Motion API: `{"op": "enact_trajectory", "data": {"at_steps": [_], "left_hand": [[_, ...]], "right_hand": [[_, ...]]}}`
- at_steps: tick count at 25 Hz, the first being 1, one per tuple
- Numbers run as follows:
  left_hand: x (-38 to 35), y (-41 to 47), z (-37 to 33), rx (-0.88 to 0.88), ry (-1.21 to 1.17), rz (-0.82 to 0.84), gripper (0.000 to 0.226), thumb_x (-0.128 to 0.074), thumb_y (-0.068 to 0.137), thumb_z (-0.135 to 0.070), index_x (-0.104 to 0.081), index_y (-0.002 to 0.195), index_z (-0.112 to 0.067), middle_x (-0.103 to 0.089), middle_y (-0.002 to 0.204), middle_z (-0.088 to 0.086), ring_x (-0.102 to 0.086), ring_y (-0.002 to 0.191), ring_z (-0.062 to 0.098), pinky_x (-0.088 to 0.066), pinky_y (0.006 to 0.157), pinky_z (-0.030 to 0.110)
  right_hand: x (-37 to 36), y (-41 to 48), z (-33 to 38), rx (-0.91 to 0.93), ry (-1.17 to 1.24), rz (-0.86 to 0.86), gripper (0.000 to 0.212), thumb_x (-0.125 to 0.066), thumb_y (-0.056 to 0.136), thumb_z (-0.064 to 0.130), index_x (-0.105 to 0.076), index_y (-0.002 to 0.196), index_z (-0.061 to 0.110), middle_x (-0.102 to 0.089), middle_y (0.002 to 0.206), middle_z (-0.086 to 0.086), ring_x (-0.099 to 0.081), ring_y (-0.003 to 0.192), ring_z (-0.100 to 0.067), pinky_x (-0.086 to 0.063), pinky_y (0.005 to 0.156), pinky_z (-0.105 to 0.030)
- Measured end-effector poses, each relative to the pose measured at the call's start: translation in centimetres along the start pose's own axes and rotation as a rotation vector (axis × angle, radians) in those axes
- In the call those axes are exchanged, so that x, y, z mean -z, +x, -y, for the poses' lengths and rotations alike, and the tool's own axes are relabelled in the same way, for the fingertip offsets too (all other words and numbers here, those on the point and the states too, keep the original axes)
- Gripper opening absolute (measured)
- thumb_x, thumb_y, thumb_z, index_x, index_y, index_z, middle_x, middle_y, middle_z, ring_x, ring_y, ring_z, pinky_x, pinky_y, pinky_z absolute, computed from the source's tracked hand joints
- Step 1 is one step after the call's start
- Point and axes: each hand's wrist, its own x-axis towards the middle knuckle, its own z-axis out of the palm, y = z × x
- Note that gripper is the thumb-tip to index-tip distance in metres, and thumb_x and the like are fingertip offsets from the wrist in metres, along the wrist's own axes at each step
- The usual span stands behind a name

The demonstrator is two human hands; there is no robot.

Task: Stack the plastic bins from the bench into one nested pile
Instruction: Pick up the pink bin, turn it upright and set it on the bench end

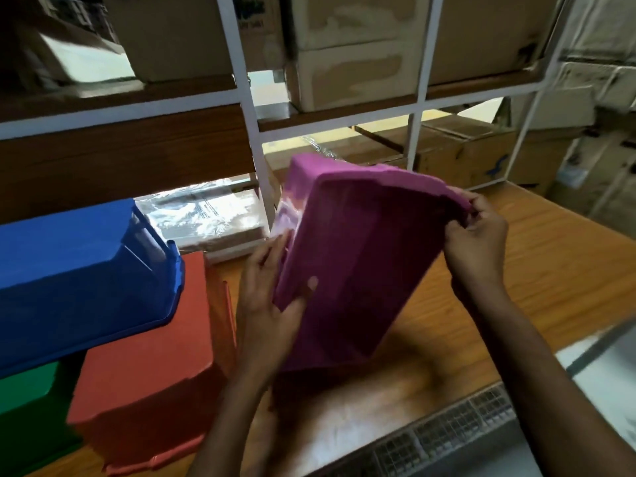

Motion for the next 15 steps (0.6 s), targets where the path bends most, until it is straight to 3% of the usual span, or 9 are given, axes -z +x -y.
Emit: {"op": "enact_trajectory", "data": {"at_steps": [2,4,6,9,10,12,15], "left_hand": [[-0.4,-0.9,1.0,-0.124,0.133,-0.059,0.070,-0.067,0.083,-0.007,-0.052,0.148,-0.029,-0.048,0.131,-0.002,-0.055,0.119,0.018,-0.050,0.102,0.043],[-1.0,-1.6,0.8,-0.209,0.213,-0.067,0.073,-0.060,0.079,0.000,-0.055,0.146,-0.025,-0.049,0.118,0.002,-0.056,0.105,0.023,-0.050,0.092,0.033],[-1.9,-1.7,0.2,-0.230,0.197,-0.069,0.068,-0.061,0.081,0.003,-0.057,0.145,-0.022,-0.050,0.109,0.003,-0.055,0.096,0.021,-0.046,0.086,0.026],[-3.4,-1.2,0.2,-0.053,-0.027,-0.107,0.057,-0.066,0.090,0.004,-0.062,0.139,-0.024,-0.050,0.102,-0.004,-0.054,0.090,0.007,-0.050,0.079,0.027],[-3.8,-1.0,0.6,0.039,-0.126,-0.105,0.051,-0.068,0.092,0.002,-0.064,0.136,-0.024,-0.052,0.101,-0.005,-0.055,0.092,0.000,-0.052,0.080,0.026],[-4.8,-1.3,1.7,0.207,-0.291,-0.082,0.043,-0.070,0.095,-0.005,-0.066,0.134,-0.021,-0.060,0.109,-0.008,-0.059,0.101,-0.007,-0.051,0.085,0.018],[-6.5,-1.9,3.3,0.406,-0.442,-0.074,0.037,-0.070,0.097,-0.017,-0.067,0.135,-0.020,-0.069,0.129,0.004,-0.068,0.112,0.013,-0.057,0.086,0.024]], "right_hand": [[1.5,0.5,-0.3,-0.165,0.119,-0.088,0.035,-0.056,0.090,-0.006,-0.066,0.106,0.023,-0.073,0.095,-0.003,-0.072,0.080,-0.013,-0.059,0.073,-0.036],[2.8,0.4,-0.8,-0.262,0.191,-0.129,0.029,-0.058,0.094,-0.003,-0.058,0.115,0.017,-0.069,0.091,-0.003,-0.068,0.070,-0.007,-0.058,0.062,-0.028],[3.5,-0.3,-1.5,-0.311,0.248,-0.082,0.027,-0.060,0.097,0.000,-0.058,0.120,0.015,-0.071,0.091,-0.001,-0.067,0.077,-0.008,-0.057,0.064,-0.020],[4.7,-3.4,-2.7,-0.337,0.126,0.047,0.028,-0.058,0.097,-0.005,-0.062,0.105,0.021,-0.074,0.078,0.017,-0.066,0.073,0.003,-0.054,0.073,-0.022],[5.3,-4.9,-3.2,-0.321,0.029,0.097,0.030,-0.059,0.096,-0.006,-0.064,0.105,0.023,-0.075,0.081,0.018,-0.066,0.077,0.003,-0.053,0.079,-0.029],[6.9,-8.3,-3.1,-0.253,-0.140,0.262,0.045,-0.057,0.096,-0.008,-0.064,0.123,0.028,-0.075,0.108,0.016,-0.069,0.099,-0.002,-0.055,0.089,-0.035],[8.6,-11.1,-1.6,-0.061,-0.347,0.436,0.067,-0.055,0.098,-0.002,-0.043,0.153,0.035,-0.054,0.146,0.019,-0.053,0.132,-0.001,-0.053,0.100,-0.027]]}}
